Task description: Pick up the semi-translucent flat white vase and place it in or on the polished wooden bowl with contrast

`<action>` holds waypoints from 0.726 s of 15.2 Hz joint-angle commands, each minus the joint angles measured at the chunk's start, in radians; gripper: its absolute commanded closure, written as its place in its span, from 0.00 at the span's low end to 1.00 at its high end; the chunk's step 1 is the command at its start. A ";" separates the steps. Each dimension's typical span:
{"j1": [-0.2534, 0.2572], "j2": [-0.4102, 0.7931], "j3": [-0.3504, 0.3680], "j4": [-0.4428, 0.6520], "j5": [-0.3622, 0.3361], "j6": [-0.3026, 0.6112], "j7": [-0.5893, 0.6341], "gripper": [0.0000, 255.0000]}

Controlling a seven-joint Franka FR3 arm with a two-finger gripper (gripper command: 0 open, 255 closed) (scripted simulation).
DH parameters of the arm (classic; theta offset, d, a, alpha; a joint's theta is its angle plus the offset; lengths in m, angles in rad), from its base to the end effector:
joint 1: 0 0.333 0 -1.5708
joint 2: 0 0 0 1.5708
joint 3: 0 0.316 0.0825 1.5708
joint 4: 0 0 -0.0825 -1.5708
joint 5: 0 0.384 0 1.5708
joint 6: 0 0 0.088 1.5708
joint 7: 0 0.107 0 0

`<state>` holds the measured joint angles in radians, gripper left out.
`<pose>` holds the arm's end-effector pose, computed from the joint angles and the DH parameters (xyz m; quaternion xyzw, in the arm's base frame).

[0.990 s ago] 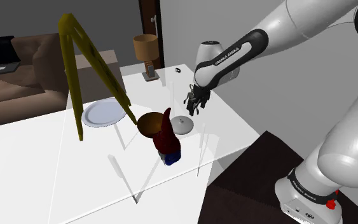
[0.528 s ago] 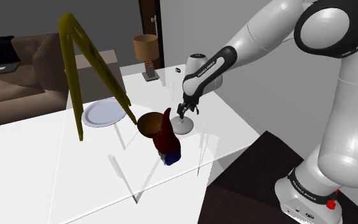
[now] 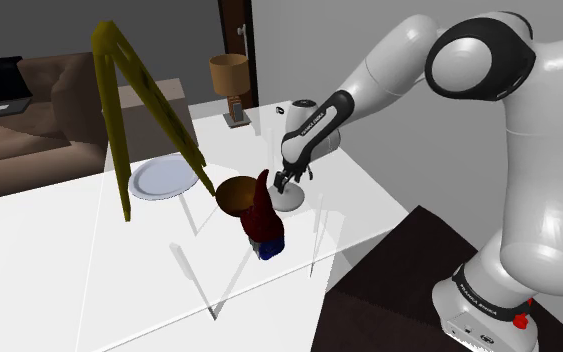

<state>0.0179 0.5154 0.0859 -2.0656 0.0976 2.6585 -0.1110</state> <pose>0.5948 0.0587 0.1869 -0.9965 -0.0585 -0.0390 0.0451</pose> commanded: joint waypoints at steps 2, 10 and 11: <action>0.005 0.032 0.000 0.012 -0.001 0.021 0.003 0.00; 0.005 0.032 0.000 0.012 -0.001 0.021 0.003 1.00; 0.005 0.032 0.000 0.012 -0.001 0.021 0.003 1.00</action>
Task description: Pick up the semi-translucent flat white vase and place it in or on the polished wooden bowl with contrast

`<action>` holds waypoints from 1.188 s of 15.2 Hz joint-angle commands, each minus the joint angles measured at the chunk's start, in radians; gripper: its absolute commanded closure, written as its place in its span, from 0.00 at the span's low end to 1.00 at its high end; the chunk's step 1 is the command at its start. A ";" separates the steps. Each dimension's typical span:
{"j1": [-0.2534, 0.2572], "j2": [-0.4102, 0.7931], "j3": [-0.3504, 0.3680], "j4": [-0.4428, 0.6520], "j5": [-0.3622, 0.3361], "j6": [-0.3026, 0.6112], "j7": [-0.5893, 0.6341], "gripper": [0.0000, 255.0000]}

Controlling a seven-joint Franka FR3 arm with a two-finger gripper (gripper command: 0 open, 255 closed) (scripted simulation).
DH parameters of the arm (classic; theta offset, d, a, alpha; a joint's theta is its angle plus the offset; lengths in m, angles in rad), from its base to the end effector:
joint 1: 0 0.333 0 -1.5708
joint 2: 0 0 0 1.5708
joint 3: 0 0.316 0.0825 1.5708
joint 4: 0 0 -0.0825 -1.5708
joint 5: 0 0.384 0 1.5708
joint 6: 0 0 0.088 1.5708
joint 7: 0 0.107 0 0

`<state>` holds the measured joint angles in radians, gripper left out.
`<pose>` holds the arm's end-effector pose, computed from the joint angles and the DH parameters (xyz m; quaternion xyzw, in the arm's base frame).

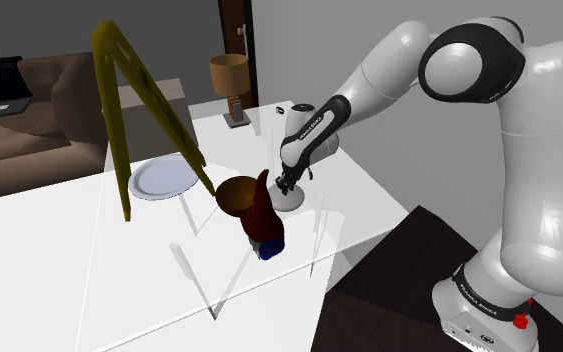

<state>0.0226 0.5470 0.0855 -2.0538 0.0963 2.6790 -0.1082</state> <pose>0.5963 0.0613 0.1744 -0.9965 -0.0586 -0.0392 0.0451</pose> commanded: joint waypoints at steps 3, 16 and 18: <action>0.000 0.000 0.000 0.000 0.000 0.000 0.000 1.00; -0.001 -0.091 0.000 -0.013 0.000 -0.078 0.007 1.00; -0.002 -0.112 0.000 -0.014 0.000 -0.099 0.009 1.00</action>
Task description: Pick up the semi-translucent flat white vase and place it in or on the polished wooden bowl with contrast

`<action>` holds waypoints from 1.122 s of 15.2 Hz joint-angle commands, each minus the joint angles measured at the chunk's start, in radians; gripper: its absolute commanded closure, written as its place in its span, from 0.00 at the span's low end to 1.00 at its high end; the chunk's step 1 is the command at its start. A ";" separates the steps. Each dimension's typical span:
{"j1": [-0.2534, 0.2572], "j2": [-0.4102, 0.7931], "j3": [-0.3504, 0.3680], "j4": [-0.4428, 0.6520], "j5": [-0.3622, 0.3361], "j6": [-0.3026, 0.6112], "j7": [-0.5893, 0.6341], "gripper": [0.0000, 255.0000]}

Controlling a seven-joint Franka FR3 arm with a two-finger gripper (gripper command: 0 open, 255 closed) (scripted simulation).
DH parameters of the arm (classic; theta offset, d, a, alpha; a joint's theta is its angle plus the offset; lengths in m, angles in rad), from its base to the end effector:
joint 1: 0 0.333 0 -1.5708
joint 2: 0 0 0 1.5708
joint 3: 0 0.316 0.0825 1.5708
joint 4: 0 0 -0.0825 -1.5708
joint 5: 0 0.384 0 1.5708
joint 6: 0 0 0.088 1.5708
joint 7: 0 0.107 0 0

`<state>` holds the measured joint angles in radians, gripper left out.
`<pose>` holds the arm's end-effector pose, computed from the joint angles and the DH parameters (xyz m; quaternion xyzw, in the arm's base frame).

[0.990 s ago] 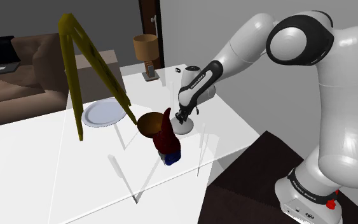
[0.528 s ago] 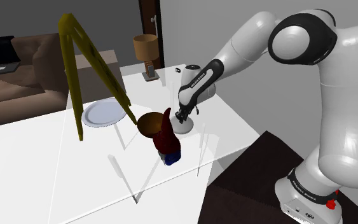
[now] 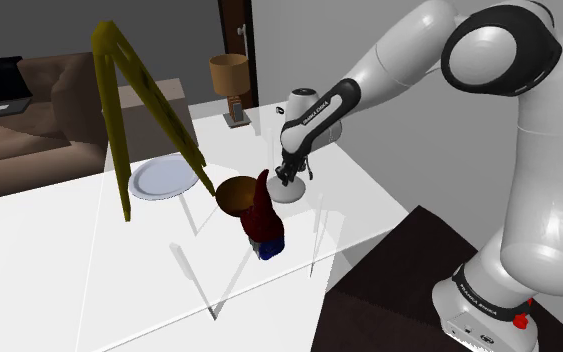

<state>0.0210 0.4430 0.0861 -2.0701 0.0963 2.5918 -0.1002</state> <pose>0.5956 0.0613 0.2221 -0.9965 -0.0586 -0.0393 0.0451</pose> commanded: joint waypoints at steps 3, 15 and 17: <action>-0.001 -0.040 0.000 0.003 -0.001 -0.043 0.004 1.00; -0.003 -0.153 0.000 0.023 -0.002 -0.176 0.014 1.00; -0.003 -0.170 0.000 0.029 -0.003 -0.199 0.016 1.00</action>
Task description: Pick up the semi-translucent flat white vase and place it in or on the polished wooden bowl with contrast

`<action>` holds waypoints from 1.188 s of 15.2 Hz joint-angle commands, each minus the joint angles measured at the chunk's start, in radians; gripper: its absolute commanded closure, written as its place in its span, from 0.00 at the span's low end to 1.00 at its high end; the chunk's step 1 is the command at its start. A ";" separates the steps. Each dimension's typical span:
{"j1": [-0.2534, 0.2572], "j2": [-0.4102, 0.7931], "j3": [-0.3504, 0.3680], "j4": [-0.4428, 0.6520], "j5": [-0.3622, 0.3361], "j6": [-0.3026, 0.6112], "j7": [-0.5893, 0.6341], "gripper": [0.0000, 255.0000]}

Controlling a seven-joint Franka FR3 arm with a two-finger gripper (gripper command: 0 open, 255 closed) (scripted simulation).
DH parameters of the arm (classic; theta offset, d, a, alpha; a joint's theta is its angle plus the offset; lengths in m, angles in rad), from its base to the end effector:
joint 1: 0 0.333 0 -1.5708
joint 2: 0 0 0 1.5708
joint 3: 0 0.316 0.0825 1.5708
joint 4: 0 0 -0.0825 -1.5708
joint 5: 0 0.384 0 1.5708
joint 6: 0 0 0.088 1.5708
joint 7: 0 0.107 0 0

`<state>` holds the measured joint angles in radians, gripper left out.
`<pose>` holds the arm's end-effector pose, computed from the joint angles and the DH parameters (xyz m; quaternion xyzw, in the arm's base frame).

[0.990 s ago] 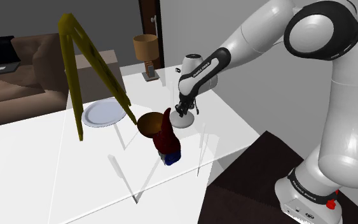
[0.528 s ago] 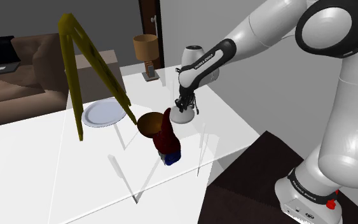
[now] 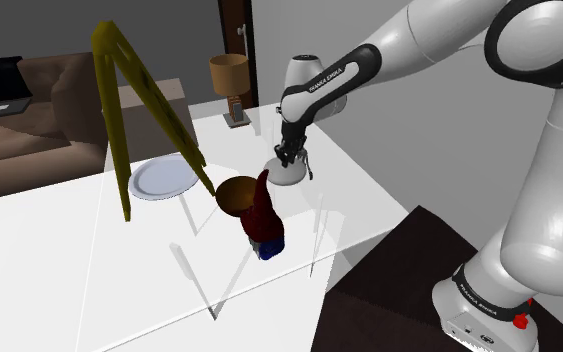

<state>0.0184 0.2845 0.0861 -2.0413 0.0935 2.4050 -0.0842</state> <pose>0.5971 0.0617 0.3110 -0.9965 -0.0586 -0.0393 0.0451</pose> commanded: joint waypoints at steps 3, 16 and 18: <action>-0.001 -0.035 0.000 0.012 0.000 -0.047 0.003 1.00; 0.134 0.120 0.042 0.361 -0.067 -0.227 0.221 1.00; 0.162 0.167 0.047 0.449 -0.081 -0.266 0.258 1.00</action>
<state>0.1691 0.4283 0.1318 -1.6369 0.0186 2.1586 0.1580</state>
